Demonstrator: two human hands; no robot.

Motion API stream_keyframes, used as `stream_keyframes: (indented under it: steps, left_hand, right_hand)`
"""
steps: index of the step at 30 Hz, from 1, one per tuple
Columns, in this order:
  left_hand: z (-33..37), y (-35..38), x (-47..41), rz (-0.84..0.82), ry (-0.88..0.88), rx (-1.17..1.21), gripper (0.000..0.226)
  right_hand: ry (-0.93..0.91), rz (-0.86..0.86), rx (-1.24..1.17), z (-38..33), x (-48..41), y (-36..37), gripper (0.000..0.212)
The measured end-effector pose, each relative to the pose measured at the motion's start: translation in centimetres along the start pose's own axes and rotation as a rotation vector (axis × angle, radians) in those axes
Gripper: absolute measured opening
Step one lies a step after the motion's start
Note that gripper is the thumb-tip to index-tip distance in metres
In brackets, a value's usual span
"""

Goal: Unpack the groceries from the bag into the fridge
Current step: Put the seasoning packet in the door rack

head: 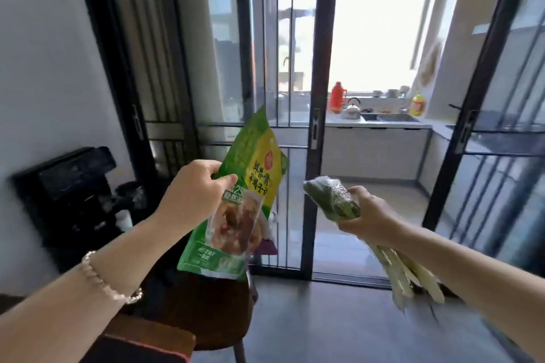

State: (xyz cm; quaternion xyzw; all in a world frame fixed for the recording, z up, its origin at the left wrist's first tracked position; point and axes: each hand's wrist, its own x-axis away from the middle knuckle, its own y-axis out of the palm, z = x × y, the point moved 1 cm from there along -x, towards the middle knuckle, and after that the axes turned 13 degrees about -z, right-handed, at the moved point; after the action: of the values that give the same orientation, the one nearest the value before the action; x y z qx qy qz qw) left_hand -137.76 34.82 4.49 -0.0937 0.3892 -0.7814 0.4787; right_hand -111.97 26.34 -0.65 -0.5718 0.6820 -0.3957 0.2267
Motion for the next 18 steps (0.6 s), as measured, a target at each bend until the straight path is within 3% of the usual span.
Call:
stream_keyframes:
  steps: [3, 8, 14, 18]
  left_hand:
    - [6.0, 9.9, -5.8, -0.140, 0.078, 0.020, 0.016]
    - [17.1, 26.1, -13.5, -0.303, 0.236, -0.164, 0.021]
    - [31.6, 41.1, -18.2, -0.432, 0.484, -0.271, 0.024]
    - [40.2, 50.0, -21.3, -0.501, 0.693, -0.273, 0.028]
  right_hand:
    - [0.138, 0.079, 0.037, 10.1, 3.3, -6.9, 0.064]
    - [0.416, 0.205, 0.074, 24.2, 10.5, -17.0, 0.060]
    - [0.750, 0.425, 0.083, 36.6, 18.0, -26.5, 0.059]
    - [0.875, 0.547, 0.056, 42.9, 21.2, -31.6, 0.058]
